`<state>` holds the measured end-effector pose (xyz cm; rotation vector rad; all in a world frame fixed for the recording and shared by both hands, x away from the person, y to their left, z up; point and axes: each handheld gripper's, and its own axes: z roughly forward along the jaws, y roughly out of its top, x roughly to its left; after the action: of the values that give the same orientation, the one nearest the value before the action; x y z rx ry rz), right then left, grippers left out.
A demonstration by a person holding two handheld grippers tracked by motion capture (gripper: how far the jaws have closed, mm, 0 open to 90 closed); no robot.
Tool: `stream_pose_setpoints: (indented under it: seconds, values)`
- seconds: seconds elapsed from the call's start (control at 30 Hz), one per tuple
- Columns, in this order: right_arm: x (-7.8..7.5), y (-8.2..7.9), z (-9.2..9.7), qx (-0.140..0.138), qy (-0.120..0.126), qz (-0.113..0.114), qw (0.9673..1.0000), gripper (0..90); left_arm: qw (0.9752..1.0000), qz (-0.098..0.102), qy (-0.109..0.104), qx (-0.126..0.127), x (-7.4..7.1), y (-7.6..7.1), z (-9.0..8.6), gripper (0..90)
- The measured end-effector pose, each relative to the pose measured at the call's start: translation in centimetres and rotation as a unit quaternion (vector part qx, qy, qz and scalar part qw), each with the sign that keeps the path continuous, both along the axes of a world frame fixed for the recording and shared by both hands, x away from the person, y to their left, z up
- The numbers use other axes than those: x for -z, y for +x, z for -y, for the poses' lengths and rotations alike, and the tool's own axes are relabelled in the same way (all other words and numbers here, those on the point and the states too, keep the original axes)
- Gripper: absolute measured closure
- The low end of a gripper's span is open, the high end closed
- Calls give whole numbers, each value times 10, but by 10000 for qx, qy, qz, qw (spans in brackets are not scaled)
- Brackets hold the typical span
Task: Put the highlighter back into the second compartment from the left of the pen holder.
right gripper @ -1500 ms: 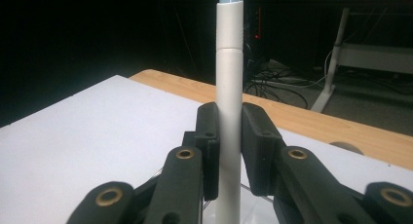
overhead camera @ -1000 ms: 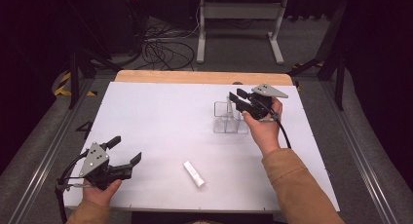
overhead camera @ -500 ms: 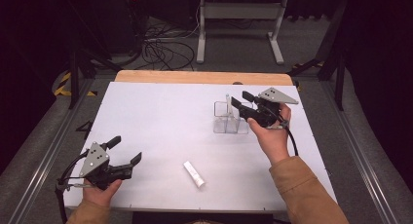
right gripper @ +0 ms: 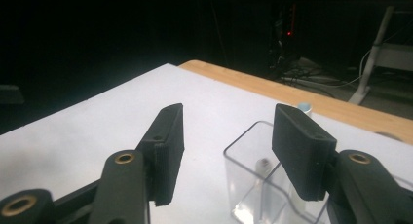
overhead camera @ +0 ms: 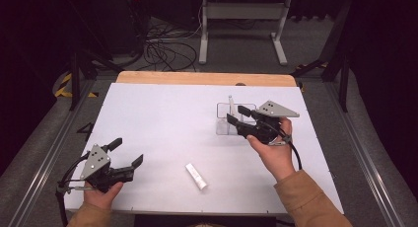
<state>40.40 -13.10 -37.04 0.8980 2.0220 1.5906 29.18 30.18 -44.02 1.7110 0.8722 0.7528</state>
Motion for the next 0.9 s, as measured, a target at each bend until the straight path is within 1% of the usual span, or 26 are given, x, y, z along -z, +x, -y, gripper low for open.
stream_pose_setpoints:
  seconds: [0.07,0.2,0.23,0.57,0.7,0.9]
  values:
    - [1,-3,-2,-36,-36,-30,10000,466,10000,6,-14,-3,0,0,0,131]
    - [2,-7,-4,-114,-49,-7,9999,464,10000,10,11,11,0,0,1,131]
    - [2,-8,-5,-126,-45,-12,9999,463,10000,10,-23,2,0,0,1,132]
    - [3,-11,-9,-198,-126,-12,9997,459,10000,6,-19,-1,0,0,0,131]
    - [3,-12,-10,-227,-92,-3,9997,459,10000,15,-26,-6,0,0,0,131]
    - [2,-15,-12,-274,-115,-44,9995,450,10000,11,-16,1,0,-1,1,131]
